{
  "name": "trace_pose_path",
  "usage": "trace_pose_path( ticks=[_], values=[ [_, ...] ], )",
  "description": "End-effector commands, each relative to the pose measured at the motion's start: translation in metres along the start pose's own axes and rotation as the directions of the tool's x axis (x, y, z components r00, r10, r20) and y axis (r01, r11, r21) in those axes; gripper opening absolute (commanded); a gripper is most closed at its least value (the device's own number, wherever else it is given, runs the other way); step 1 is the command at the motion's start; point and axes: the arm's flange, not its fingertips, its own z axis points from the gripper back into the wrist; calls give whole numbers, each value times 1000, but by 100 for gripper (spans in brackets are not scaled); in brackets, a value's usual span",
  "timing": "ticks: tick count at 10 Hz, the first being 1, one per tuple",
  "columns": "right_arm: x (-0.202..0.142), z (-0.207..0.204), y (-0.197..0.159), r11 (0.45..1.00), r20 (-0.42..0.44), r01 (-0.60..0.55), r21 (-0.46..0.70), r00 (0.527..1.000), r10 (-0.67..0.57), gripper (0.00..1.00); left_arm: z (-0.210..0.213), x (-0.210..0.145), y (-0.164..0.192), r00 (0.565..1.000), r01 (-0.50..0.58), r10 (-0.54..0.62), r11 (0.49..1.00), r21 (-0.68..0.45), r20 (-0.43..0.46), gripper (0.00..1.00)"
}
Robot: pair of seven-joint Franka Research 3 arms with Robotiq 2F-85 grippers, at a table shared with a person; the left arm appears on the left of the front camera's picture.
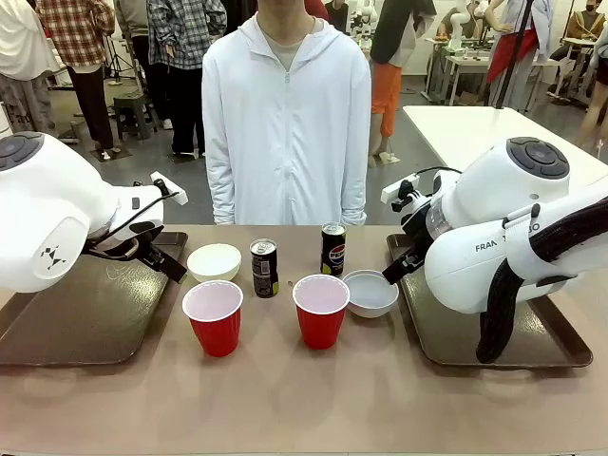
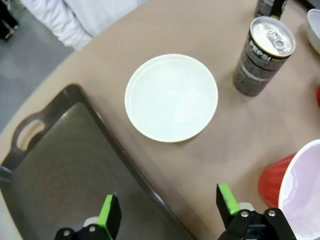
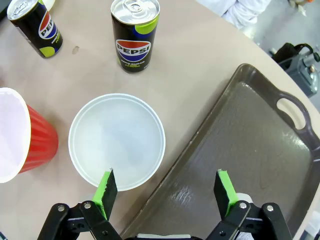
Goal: Prepare tableware on both trays.
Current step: Pick up a Picnic Bowl from the table and place it on a Handle tray.
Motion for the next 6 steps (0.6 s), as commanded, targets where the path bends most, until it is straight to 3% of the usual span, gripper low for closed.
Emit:
trace_pose_path(
  ticks=[1, 6],
  values=[
    [0, 0, 0, 1000, 0, 0, 0, 1000, 0, 100, 0, 0, 0, 1000, 0, 0, 1000, 0, 0, 100],
    [0, 0, 0, 1000, 0, 0, 0, 1000, 0, 100, 0, 0, 0, 1000, 0, 0, 1000, 0, 0, 100]
  ],
)
